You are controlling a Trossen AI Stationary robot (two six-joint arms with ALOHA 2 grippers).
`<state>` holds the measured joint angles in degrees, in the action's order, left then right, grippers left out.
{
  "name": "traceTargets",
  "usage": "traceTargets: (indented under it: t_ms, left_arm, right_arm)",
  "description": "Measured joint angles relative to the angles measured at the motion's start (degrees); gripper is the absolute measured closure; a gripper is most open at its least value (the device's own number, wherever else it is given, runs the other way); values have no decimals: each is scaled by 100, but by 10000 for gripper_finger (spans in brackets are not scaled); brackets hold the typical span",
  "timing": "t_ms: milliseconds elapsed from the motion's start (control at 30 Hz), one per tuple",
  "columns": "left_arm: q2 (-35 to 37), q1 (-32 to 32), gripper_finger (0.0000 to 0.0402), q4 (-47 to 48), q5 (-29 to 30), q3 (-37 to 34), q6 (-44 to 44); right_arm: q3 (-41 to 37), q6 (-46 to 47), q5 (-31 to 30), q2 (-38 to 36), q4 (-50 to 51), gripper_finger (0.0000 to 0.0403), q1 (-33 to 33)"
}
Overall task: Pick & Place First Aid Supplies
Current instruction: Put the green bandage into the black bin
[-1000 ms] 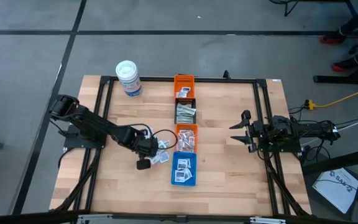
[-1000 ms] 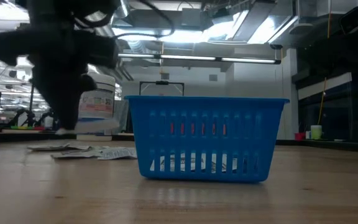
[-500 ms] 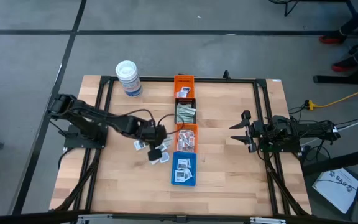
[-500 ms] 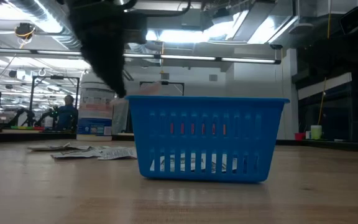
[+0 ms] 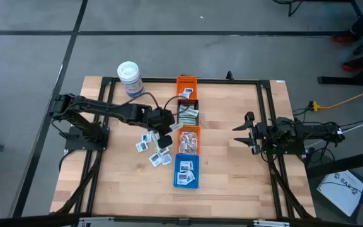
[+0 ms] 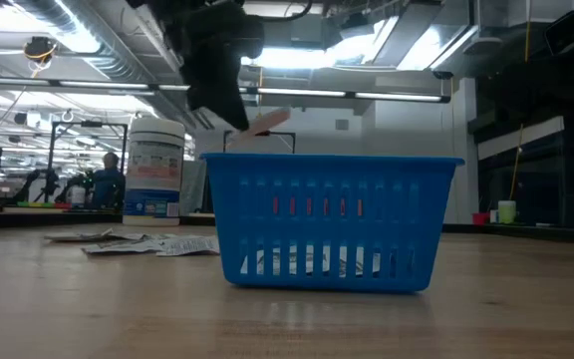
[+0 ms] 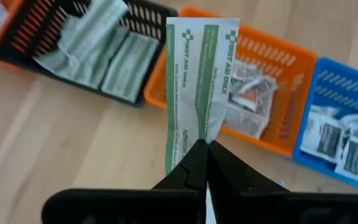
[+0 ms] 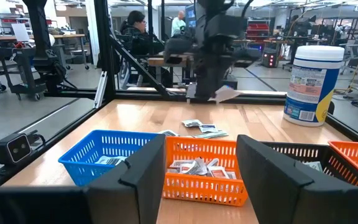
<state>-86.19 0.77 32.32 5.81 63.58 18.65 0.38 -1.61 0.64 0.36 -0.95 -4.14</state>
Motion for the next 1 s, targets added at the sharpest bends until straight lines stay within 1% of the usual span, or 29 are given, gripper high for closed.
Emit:
traceTargets:
  t_ms: [100, 333, 467, 600, 733, 833, 1000]
  left_arm:
    - [0, 205, 400, -8, -90, 108, -64]
    - [2, 725, 400, -177, -101, 297, -301]
    - [-131, 1012, 400, -228, -206, 445, -545]
    - [-462, 1241, 400, -233, -375, 743, -935]
    - [-940, 1424, 400, -213, -544, 1158, -1385]
    - [-1341, 1555, 400, -191, -868, 1492, -1577]
    - [-2030, 1698, 400, -5, -1438, 1962, -1648]
  right_arm:
    - [0, 0, 0, -2, 0, 208, -2]
    - [0, 0, 0, 0, 2, 208, -2]
    - [0, 0, 0, -2, 1, 208, -1]
    - [0, 0, 0, -1, 0, 208, -2]
    - [1, 0, 0, -1, 0, 208, -2]
    - [0, 0, -1, 0, 0, 208, 0]
    - [0, 0, 0, 0, 0, 208, 0]
